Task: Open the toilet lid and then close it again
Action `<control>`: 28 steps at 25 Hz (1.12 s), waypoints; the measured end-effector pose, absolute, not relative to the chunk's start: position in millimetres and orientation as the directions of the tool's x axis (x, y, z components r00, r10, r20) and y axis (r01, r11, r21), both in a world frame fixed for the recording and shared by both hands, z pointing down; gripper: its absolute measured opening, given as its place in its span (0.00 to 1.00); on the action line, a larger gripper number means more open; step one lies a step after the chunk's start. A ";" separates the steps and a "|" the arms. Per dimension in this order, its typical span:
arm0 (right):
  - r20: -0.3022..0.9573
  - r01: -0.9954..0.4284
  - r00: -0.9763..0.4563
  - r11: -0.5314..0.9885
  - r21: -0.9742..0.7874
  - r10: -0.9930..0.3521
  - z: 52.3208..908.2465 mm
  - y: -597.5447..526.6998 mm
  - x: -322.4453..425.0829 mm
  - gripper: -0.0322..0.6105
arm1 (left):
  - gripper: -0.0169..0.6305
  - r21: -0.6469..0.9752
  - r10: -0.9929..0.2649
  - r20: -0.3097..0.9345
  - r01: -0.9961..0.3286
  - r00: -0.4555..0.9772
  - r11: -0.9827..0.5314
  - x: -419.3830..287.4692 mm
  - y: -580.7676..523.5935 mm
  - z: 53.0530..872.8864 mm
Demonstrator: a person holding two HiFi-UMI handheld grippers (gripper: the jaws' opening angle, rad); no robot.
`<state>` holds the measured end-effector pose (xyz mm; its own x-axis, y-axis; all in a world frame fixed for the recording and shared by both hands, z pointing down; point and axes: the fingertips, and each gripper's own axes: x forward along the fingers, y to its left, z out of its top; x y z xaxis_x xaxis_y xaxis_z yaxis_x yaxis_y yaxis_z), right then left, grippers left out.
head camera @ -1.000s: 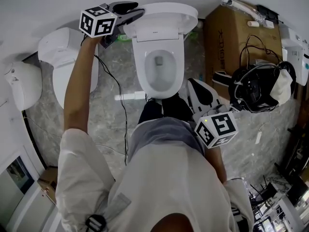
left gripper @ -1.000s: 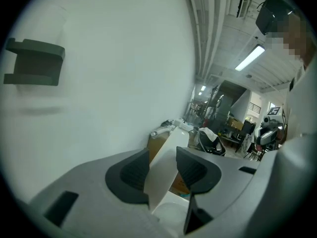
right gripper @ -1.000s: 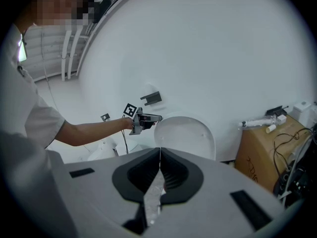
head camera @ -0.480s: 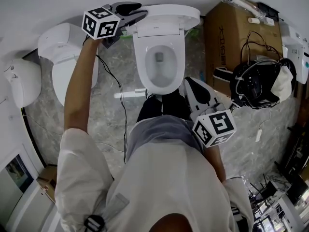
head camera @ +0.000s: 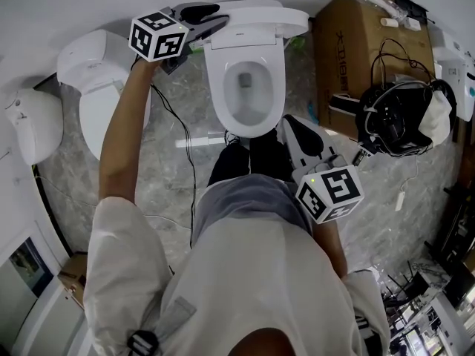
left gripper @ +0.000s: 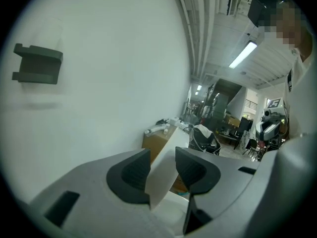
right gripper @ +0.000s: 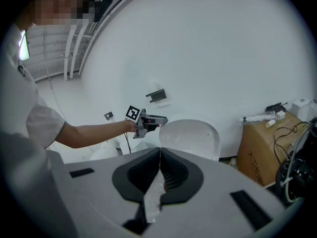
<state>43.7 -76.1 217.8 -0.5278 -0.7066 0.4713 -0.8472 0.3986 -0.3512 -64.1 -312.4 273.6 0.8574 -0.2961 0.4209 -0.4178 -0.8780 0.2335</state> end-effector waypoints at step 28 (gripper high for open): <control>0.511 -0.838 -0.539 0.368 -0.403 -0.669 250.1 -16.6 56.3 0.07 | 0.25 0.234 -0.352 0.418 -0.474 0.838 -0.849 -60.7 -251.0 293.6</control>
